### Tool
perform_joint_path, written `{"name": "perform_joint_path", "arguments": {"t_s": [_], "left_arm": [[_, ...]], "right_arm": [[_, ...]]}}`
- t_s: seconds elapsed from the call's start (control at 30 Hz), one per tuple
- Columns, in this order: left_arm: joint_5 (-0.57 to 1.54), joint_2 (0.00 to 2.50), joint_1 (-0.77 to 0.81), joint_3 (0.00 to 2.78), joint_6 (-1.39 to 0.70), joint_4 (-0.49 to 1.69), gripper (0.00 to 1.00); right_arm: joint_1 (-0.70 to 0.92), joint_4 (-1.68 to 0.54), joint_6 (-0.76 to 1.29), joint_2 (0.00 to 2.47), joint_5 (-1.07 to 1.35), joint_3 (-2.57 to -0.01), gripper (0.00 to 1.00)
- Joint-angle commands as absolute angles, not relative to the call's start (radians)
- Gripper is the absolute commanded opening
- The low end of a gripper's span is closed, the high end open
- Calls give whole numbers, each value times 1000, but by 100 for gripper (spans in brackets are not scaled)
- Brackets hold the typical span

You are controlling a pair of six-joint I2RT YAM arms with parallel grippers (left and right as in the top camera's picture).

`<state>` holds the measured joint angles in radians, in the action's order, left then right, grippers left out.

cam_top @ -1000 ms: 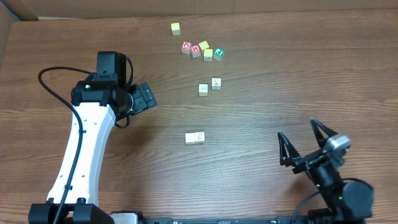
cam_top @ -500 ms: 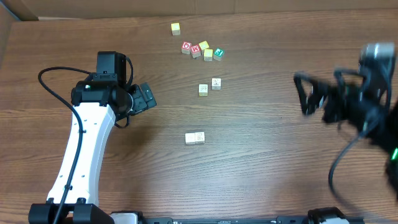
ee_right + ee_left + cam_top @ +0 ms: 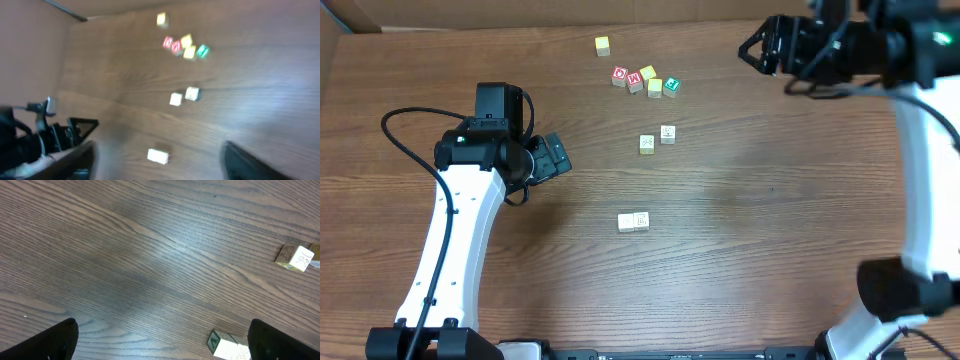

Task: Flip 4 blocks
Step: 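Reach the right gripper forward to the block cluster at the back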

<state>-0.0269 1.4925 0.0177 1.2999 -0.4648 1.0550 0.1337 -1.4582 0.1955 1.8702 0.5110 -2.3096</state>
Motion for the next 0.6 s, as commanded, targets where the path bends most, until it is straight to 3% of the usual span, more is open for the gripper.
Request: {"name": "perform_joint_path", "arguments": {"t_s": [0.0, 0.07, 0.2, 0.23, 0.3, 0.33, 0.4, 0.57], "left_arm": [[-29, 1492, 14, 1311, -460, 1054, 100], [-29, 1492, 14, 1311, -460, 1055, 100], [-29, 1492, 14, 1311, -460, 1055, 100], [-29, 1492, 14, 1311, -460, 1055, 100], [-29, 1492, 14, 1311, -460, 1055, 100], [-29, 1492, 14, 1311, -460, 1054, 100], [-29, 1492, 14, 1311, -460, 1055, 100], [-29, 1492, 14, 1311, -460, 1055, 100]], "right_arm": [[160, -1452, 231, 1930, 574, -2313, 30], [186, -1447, 274, 1978, 527, -2311, 9], [268, -1444, 376, 2080, 311, -2312, 6], [289, -1438, 383, 2103, 273, -2312, 10], [333, -1416, 394, 2149, 198, -2311, 44], [355, -1400, 394, 2172, 162, -2311, 55], [390, -1370, 394, 2215, 92, -2311, 63], [440, -1306, 395, 2317, 38, -2311, 64]]}}
